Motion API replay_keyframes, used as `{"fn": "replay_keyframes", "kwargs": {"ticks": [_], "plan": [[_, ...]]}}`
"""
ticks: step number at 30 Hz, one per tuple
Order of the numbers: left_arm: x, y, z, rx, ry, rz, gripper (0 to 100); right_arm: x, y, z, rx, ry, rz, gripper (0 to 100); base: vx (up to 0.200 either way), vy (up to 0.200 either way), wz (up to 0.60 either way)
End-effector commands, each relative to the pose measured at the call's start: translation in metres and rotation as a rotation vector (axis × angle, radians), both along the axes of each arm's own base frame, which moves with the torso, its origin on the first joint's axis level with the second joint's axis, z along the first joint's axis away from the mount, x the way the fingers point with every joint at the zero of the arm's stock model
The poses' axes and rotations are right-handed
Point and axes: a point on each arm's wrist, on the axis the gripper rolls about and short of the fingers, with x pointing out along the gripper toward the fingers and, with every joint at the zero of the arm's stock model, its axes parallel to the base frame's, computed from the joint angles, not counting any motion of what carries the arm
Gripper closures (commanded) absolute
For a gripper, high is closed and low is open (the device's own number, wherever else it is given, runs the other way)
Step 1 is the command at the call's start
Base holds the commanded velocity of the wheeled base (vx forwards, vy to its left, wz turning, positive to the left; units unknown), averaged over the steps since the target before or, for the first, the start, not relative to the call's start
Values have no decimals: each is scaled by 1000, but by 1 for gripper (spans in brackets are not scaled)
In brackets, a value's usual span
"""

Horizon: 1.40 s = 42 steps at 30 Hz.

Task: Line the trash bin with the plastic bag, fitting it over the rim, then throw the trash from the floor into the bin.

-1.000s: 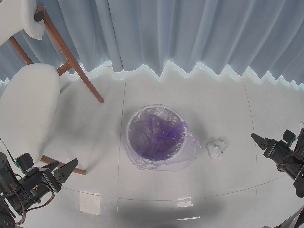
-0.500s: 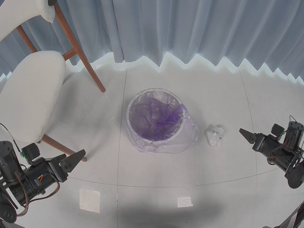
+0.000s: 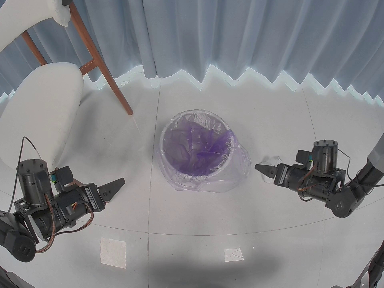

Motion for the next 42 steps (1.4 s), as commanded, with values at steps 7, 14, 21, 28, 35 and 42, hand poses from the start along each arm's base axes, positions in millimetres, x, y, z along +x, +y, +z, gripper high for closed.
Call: {"fn": "replay_keyframes", "kwargs": {"ticks": [7,14,21,28,35,42], "plan": [[14,17,-11,246,25,9,0,7,52,1,-43,40,108,0,57,57,0],[17,10,-5,256,-5,47,0,13,55,-11,-99,45,52,0,200,200,0],[11,-11,-4,237,-16,-19,0,36,54,-17,-104,43,5,0,0,0,0],[18,-27,-10,225,-17,-53,0,47,20,-21,-102,69,-129,0,0,0,0],[21,-31,-4,155,-47,-47,0,23,3,-17,-116,95,-160,0,0,-86,0],[22,-32,-5,169,-47,-45,0,18,8,-16,-106,68,-140,0,0,-200,0]]}}
